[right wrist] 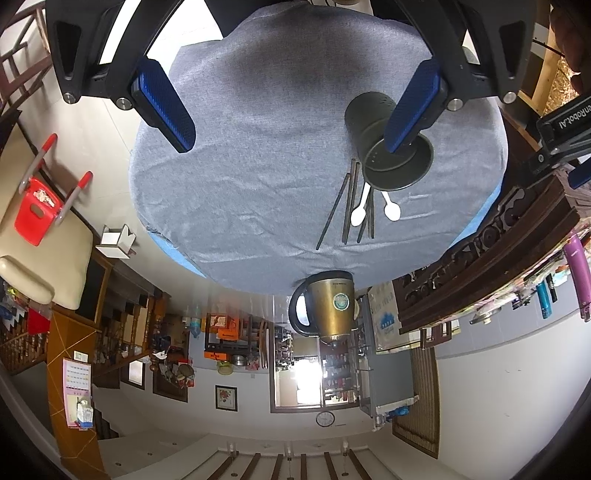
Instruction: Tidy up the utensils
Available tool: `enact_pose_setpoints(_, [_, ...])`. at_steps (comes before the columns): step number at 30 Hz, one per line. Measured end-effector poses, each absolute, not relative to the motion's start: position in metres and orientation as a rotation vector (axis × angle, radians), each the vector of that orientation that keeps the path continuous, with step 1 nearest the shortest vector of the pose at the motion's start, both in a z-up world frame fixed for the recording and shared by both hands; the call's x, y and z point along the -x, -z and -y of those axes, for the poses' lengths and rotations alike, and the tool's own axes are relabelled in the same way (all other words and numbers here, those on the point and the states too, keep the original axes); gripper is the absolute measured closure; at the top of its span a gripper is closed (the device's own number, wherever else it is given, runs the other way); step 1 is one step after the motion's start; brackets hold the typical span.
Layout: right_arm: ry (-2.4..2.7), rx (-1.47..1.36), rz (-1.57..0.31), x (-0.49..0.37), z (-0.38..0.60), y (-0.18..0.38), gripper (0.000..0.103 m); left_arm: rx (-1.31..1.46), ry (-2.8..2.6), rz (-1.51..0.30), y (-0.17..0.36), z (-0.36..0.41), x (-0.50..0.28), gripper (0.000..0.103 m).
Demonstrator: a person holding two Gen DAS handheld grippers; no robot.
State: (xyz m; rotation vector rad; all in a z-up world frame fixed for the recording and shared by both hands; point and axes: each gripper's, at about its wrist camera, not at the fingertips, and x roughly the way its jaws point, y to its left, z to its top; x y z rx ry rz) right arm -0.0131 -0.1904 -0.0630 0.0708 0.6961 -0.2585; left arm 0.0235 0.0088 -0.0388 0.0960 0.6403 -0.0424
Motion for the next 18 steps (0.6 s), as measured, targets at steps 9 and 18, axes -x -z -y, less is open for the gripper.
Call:
enact_pose_setpoints(9, [0.291, -0.083, -0.703, -0.006, 0.207, 0.061, 0.000, -0.094, 0.037, -0.684, 0.053, -0.009, -0.048, 0.000])
enact_pose_setpoints(18, [0.257, -0.127, -0.766, -0.066, 0.230, 0.062, 0.000, -0.096, 0.055, -0.781, 0.074, -0.017, -0.105, 0.000])
